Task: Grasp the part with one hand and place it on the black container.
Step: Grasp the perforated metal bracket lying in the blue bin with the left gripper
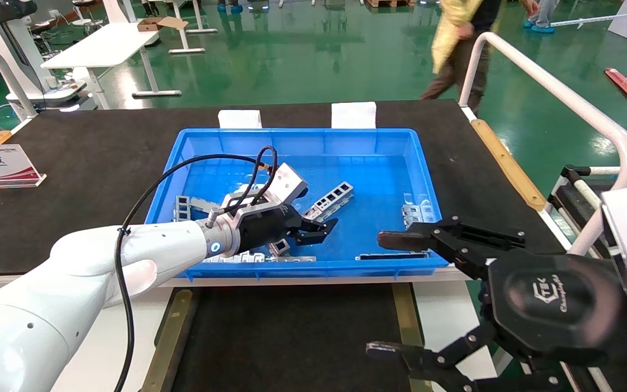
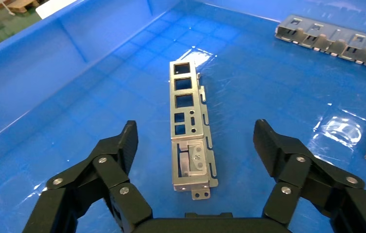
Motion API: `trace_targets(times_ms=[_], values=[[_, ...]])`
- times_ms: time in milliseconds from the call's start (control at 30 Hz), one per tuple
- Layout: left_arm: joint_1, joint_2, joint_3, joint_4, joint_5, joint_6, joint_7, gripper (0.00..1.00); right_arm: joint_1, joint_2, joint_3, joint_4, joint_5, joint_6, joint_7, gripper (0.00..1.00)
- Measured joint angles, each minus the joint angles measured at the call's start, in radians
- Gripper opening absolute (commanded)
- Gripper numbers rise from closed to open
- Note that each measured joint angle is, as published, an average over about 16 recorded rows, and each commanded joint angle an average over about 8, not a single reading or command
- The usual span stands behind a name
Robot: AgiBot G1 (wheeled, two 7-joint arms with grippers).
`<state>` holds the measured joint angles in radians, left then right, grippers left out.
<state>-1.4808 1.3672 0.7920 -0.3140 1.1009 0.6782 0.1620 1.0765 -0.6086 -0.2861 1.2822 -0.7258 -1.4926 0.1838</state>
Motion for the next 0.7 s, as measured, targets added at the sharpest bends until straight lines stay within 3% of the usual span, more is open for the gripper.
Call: trace_targets(times_ms=[700], values=[[0.028, -0.001, 0.117, -0.022, -0.142, -0.088, 0.023, 0.0, 0.0, 0.001, -0.001, 0.0, 0.001, 0.001, -0.001, 0.0]])
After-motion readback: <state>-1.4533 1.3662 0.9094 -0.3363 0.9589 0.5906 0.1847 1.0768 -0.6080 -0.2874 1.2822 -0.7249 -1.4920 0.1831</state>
